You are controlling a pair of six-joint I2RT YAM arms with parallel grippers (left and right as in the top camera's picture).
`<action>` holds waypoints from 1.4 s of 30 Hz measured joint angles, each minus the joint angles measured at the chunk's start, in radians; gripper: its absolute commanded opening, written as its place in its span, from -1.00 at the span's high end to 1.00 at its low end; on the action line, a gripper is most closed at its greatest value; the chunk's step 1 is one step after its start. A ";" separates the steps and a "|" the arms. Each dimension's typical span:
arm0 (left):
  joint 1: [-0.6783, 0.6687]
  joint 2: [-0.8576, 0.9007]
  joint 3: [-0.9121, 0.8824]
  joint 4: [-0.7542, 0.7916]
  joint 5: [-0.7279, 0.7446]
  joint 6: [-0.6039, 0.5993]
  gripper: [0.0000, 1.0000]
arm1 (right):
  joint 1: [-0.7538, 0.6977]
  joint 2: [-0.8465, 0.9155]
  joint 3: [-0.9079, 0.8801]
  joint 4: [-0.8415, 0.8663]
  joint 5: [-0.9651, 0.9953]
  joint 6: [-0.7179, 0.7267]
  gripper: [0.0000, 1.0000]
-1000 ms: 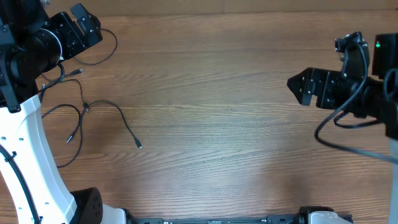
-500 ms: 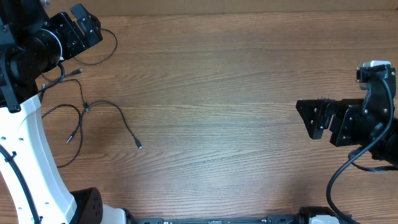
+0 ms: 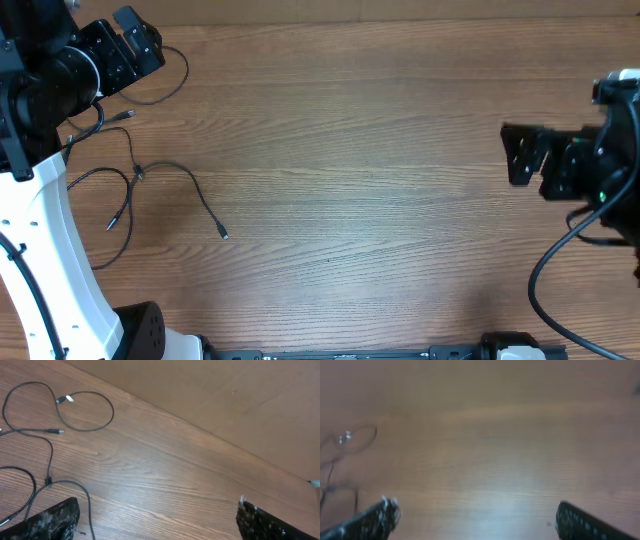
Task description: Untangle cables
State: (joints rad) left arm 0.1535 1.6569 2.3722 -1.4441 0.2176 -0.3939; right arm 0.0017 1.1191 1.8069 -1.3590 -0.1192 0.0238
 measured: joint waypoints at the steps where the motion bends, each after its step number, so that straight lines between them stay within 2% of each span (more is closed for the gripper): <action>1: 0.000 0.000 0.000 0.000 0.000 0.000 -0.99 | 0.000 -0.017 -0.035 0.058 0.005 -0.002 -1.00; 5: 0.000 0.000 0.000 0.000 0.000 0.000 -0.99 | 0.000 -0.136 -0.269 0.356 0.023 -0.021 -1.00; 6: 0.000 0.000 0.000 0.000 0.000 0.000 -0.99 | 0.000 -0.150 -0.296 0.382 0.024 -0.021 -1.00; 8: -0.002 0.000 0.000 0.000 0.000 0.000 -0.99 | 0.000 -0.231 -0.449 0.575 0.025 -0.024 -1.00; 13: -0.002 0.000 0.000 0.000 0.000 0.000 -0.99 | 0.017 -0.433 -0.810 0.925 0.031 -0.028 -1.00; 20: -0.002 0.000 0.000 0.000 0.000 0.000 -0.99 | 0.067 -0.654 -1.217 1.220 0.027 -0.028 -1.00; 28: -0.002 0.000 0.000 0.000 0.000 0.000 -0.99 | 0.090 -0.868 -1.512 1.352 0.018 -0.029 -1.00; 34: -0.002 0.000 0.000 0.000 0.000 0.000 -0.99 | 0.092 -0.981 -1.643 1.376 0.015 -0.028 -1.00; 42: -0.002 0.000 0.000 0.000 0.000 0.000 -0.99 | 0.093 -1.046 -1.756 1.396 0.015 -0.028 -1.00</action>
State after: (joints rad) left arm 0.1520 1.6569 2.3722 -1.4441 0.2176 -0.3939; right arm 0.0944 0.0731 0.0513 0.0372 -0.1043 -0.0044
